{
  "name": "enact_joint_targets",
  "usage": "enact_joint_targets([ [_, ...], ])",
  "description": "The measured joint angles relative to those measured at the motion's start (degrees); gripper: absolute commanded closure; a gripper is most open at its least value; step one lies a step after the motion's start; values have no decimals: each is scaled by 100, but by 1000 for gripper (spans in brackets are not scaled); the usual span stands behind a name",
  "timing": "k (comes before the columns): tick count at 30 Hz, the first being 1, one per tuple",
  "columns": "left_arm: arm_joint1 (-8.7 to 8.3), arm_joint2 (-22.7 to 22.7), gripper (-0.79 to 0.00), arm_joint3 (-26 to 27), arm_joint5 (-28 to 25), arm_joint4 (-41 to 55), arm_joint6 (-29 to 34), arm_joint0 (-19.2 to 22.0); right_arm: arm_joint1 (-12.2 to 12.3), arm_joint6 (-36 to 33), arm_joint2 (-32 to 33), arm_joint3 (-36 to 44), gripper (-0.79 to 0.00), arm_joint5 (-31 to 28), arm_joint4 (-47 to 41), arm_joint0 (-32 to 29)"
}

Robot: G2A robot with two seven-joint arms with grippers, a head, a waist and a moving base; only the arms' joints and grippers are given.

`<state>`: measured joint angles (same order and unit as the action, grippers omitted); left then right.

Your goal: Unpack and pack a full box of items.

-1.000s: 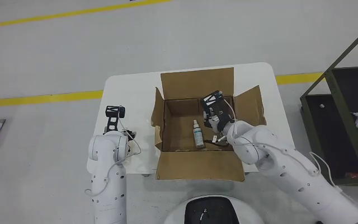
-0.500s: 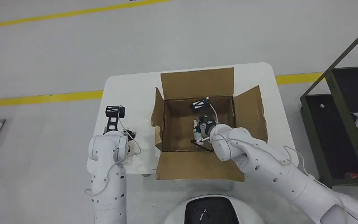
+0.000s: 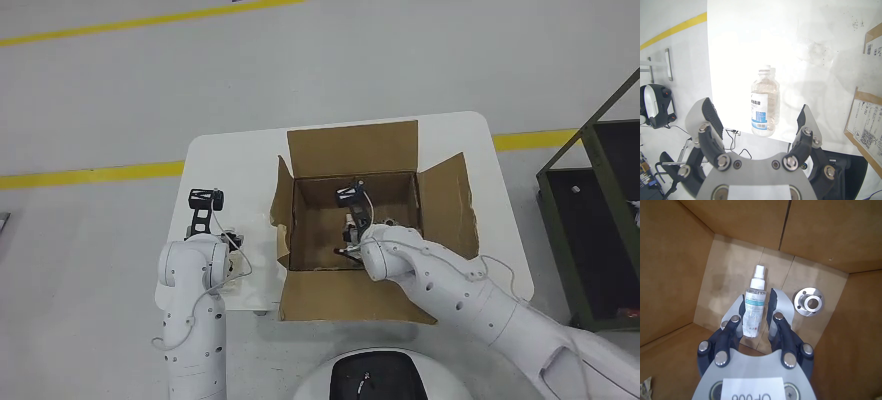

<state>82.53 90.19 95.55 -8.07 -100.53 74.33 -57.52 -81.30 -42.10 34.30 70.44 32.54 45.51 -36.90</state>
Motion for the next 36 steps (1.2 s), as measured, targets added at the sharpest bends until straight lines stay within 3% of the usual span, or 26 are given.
enact_joint_targets([
  [5,0,0,-785,0,0,0,0,0,-133,23,-49,-267,-376,30,-3,46],
  [36,0,0,-785,0,0,0,0,0,-663,-22,50,-1332,-366,-223,127,132],
])
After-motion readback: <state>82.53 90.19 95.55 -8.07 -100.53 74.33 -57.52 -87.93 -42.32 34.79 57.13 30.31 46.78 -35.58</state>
